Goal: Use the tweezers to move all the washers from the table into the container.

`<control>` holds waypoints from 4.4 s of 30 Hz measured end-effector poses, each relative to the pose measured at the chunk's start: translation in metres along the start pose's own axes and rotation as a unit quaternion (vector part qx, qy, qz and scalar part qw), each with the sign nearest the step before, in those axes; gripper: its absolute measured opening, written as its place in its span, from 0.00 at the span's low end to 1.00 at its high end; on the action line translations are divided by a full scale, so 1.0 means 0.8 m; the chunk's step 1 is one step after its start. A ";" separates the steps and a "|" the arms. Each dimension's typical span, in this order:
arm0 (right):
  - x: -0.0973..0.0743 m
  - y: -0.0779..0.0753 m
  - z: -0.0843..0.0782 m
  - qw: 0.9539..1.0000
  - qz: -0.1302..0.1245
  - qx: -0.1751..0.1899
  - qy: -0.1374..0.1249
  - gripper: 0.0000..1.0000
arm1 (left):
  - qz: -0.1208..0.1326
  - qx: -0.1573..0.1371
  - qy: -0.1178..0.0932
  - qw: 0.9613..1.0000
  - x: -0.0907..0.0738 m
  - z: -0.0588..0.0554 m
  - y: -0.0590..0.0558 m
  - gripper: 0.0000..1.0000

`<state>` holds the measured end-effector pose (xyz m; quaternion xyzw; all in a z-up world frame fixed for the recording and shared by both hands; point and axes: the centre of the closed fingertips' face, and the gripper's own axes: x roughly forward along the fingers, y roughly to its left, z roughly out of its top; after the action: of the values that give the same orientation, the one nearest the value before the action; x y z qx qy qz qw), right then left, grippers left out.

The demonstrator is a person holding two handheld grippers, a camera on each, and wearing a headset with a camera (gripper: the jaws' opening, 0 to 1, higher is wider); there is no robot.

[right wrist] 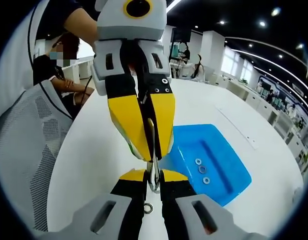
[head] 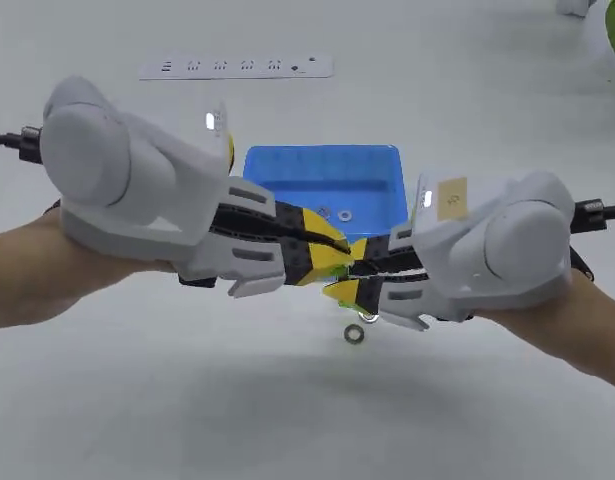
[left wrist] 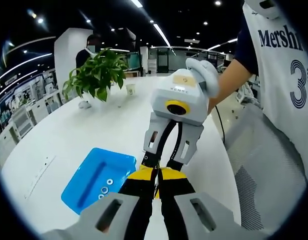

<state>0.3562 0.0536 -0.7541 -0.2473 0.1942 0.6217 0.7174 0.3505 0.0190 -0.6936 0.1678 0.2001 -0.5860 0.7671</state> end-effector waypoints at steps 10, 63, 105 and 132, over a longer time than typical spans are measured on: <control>-0.016 -0.013 0.026 1.000 -0.008 -0.013 -0.018 0.11 | -0.001 0.033 0.000 0.999 -0.014 0.027 0.007 0.06; 0.039 -0.101 -0.005 1.000 -0.007 -0.010 0.007 0.11 | -0.028 0.050 -0.007 0.998 0.031 -0.008 0.101 0.07; -0.025 -0.061 0.054 0.998 -0.023 -0.055 -0.027 0.09 | -0.019 0.097 -0.053 0.994 -0.018 0.050 0.054 0.06; -0.027 0.031 0.018 0.999 0.015 -0.030 -0.009 0.10 | -0.036 0.062 -0.039 0.997 -0.016 0.018 -0.042 0.06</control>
<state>0.3278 0.0476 -0.7330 -0.2602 0.1727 0.6401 0.7020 0.3170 0.0138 -0.6756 0.1844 0.1392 -0.6303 0.7412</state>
